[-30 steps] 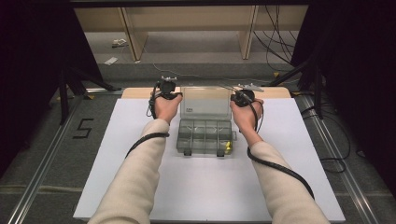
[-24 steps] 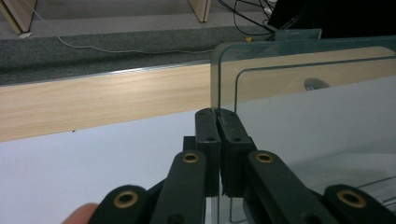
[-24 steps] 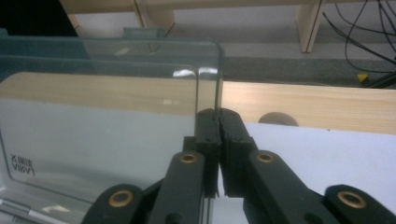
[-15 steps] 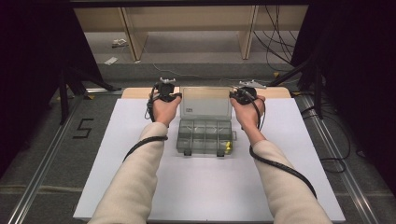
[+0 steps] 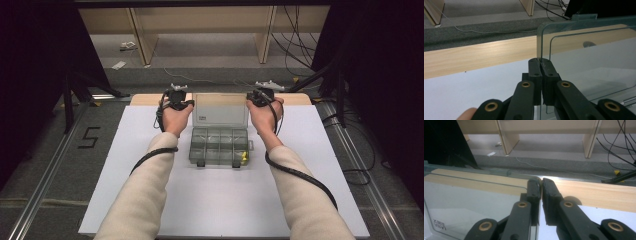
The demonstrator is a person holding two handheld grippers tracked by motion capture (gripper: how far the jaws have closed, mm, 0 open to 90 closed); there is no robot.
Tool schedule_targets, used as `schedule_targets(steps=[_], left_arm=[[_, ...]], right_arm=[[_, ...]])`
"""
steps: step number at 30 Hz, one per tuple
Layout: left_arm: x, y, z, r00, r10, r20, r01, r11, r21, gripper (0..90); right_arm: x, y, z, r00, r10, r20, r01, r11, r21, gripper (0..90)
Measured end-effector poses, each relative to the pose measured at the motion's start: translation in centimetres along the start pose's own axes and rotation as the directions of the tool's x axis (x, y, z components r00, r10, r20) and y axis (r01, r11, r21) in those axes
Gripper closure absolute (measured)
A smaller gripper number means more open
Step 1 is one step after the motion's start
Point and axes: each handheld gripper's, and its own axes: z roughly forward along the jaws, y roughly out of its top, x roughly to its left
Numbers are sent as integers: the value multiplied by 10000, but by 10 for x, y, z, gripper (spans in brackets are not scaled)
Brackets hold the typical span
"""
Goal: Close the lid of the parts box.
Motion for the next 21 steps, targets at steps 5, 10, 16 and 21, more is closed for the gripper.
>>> schedule_targets(steps=[5,10,16,21], left_arm=[[0,-1,-1,10000,62,7,-62,10000,-35,871],[-1,-1,-3,9995,322,-4,-322,9995,5,863],[-1,-1,-5,9986,528,60,-528,9986,69,845],[0,2,-8,9991,406,132,-404,9991,-148,755]], right_arm=[[2,-1,-2,9998,-151,150,151,9999,-14,873],[4,-3,-5,9997,-184,189,187,9998,-117,877],[5,-5,-9,9995,-228,199,232,9995,-193,878],[6,-6,-12,9996,-235,166,239,9994,-259,878]])
